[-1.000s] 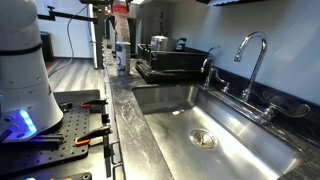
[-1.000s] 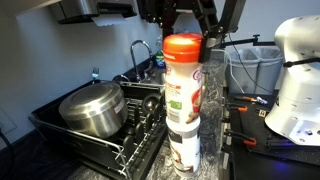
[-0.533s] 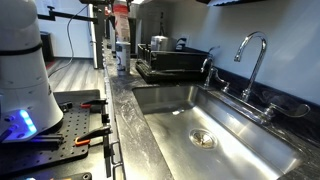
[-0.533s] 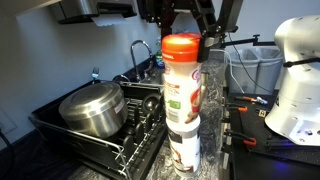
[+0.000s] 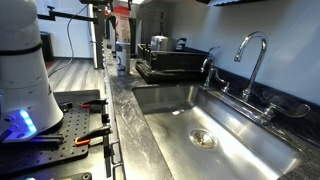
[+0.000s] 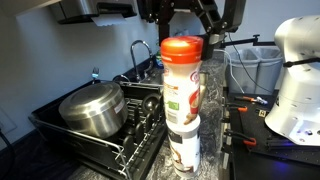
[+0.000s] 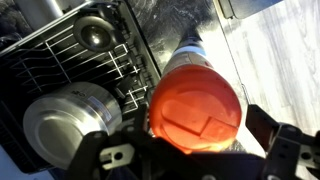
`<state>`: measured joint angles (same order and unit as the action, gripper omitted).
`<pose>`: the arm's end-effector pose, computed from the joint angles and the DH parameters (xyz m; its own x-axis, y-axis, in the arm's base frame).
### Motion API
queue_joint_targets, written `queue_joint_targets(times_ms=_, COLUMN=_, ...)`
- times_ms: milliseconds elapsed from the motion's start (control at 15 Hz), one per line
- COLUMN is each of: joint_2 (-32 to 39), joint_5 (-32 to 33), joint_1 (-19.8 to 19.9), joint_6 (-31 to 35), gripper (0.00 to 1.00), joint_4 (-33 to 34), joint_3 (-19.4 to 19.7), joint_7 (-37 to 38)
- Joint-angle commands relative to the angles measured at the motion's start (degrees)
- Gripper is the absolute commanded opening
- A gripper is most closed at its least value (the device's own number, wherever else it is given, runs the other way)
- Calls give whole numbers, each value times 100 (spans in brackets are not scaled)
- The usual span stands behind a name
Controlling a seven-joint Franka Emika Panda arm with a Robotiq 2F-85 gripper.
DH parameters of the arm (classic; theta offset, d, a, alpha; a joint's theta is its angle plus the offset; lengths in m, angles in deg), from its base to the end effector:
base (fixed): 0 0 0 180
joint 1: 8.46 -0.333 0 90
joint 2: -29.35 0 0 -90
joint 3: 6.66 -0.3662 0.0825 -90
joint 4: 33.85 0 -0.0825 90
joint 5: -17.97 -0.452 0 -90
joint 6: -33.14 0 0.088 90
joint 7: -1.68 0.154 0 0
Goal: Pick up the bottle and put it on top of the other bottle
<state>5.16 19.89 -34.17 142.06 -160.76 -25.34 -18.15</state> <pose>0.3462 0.3508 0.5274 0.4431 0.8961 0.0253 0.8792 -0.4399 0.1829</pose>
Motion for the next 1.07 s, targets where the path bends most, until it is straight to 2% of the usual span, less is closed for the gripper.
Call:
queue_joint_targets(times_ms=0, joint_2=51, joint_5=17, joint_1=32, joint_6=-202, gripper=100, joint_4=197, joint_3=-14, joint_7=43)
queue_joint_targets(times_ms=533, joint_2=20, joint_5=270, joint_1=117, joint_6=-336, gripper=100, joint_4=478, joint_3=-49, joint_7=74)
queue_joint_targets(times_ms=1000, joint_2=-246, joint_5=308, joint_1=160, joint_6=-815, gripper=100, joint_4=713, joint_3=4, joint_7=121)
